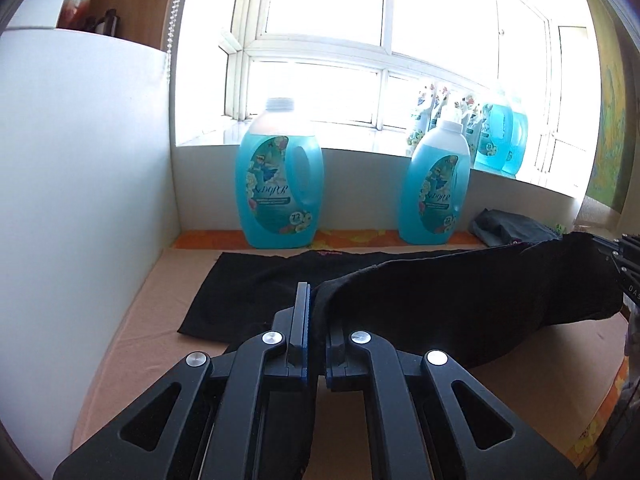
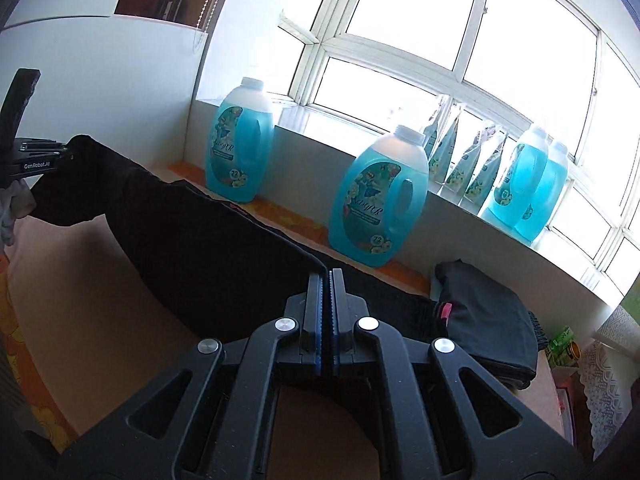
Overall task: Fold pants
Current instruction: 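Lift the held pants with both tools and fold them over toward the bottles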
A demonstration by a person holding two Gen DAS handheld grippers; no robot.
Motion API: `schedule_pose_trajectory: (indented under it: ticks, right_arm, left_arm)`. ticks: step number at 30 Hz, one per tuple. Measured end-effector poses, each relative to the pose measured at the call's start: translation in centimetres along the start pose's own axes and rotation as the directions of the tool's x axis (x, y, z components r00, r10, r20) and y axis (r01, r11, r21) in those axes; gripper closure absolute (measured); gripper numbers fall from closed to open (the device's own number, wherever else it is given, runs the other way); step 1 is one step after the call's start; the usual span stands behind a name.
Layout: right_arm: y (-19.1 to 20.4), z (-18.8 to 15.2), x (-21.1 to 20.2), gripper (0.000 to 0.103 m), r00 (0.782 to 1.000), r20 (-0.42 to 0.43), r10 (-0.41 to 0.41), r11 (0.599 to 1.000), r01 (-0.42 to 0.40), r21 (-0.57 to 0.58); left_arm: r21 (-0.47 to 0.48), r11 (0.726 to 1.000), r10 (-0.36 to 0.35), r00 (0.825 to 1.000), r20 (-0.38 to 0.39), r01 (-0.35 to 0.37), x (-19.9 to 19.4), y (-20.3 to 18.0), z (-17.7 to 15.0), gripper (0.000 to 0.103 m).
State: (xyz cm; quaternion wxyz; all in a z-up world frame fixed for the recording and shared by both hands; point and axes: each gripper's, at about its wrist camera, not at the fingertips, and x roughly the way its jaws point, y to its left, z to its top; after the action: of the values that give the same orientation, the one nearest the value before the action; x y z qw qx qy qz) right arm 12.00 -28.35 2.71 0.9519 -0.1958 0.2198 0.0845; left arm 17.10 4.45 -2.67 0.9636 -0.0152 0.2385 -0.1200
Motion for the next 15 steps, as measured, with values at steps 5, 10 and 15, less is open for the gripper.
schedule_pose_trajectory:
  ticks: [5, 10, 15]
  right_arm:
    - [-0.8, 3.6, 3.8, 0.100, 1.000, 0.010, -0.027, 0.998, 0.027, -0.048]
    - [-1.0, 6.5, 10.6, 0.100, 0.998, -0.025, -0.054, 0.992, 0.051, -0.112]
    - [-0.5, 6.9, 19.3, 0.100, 0.991, -0.115, -0.073, 0.982, 0.051, -0.181]
  left_arm:
    - [-0.006, 1.000, 0.023, 1.000, 0.002, -0.023, 3.2, 1.1, 2.9, 0.099]
    - [-0.010, 0.999, 0.049, 0.997, -0.053, -0.049, 7.8, 2.3, 4.1, 0.099]
    - [0.008, 0.997, 0.071, 0.988, -0.139, -0.070, 12.1, 3.3, 4.0, 0.099]
